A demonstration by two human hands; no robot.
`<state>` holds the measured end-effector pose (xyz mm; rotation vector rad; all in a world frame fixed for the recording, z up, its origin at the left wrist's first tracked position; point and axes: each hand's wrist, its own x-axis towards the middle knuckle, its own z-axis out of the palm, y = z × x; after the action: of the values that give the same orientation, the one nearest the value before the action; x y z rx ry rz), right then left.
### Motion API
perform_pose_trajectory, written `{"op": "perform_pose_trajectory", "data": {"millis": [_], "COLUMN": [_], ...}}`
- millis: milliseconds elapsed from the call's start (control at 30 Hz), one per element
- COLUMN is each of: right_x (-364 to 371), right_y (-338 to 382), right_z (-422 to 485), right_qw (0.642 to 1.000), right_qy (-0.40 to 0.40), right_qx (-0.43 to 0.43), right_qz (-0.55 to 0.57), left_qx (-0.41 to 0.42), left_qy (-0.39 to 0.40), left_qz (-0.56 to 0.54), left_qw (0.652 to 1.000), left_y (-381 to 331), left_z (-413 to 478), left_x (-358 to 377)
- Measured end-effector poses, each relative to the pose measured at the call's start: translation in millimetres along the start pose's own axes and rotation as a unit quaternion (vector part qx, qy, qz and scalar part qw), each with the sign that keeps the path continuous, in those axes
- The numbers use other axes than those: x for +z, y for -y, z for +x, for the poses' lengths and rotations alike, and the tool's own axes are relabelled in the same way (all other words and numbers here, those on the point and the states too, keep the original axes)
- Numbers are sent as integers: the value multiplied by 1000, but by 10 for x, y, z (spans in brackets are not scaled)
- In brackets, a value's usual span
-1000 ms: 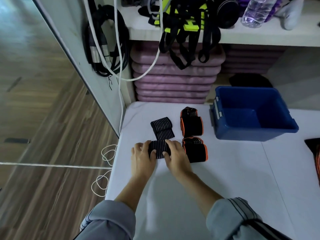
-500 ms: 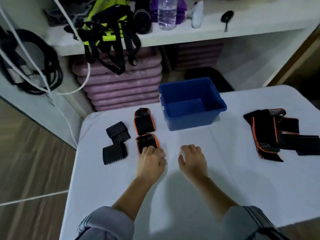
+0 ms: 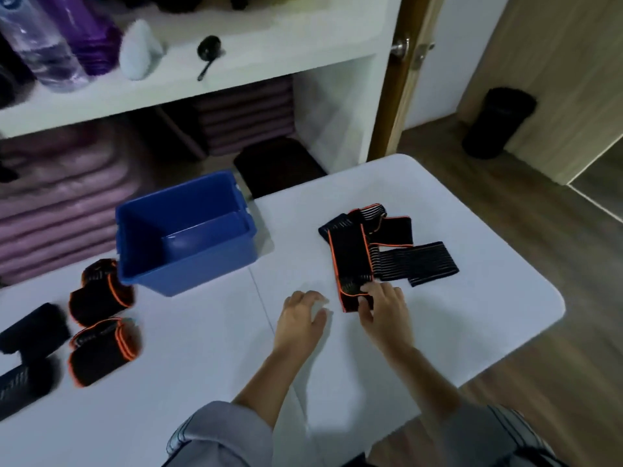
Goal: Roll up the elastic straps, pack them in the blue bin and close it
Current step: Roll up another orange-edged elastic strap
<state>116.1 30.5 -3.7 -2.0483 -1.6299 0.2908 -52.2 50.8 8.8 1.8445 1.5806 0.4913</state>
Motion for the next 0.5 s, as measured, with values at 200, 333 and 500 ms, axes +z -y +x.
{"op": "perform_pose_trajectory", "data": {"millis": [200,333,500], "right_x": [-145,-121,-123], "right_y": [-487,-611,-662], "right_z": [168,210,280], "right_qw": [999,997,996], "right_qy": [34,50,54], "right_qx": [18,41,40], "right_qz": [17,40,55], "left_qx": [14,18,8], "left_qy": [19,16,4], "left_qz": [31,69,88], "left_qw": [999,997,996], "left_y": [-378,-456,-504], "left_z": [329,480,668], "left_x": [385,507,610]}}
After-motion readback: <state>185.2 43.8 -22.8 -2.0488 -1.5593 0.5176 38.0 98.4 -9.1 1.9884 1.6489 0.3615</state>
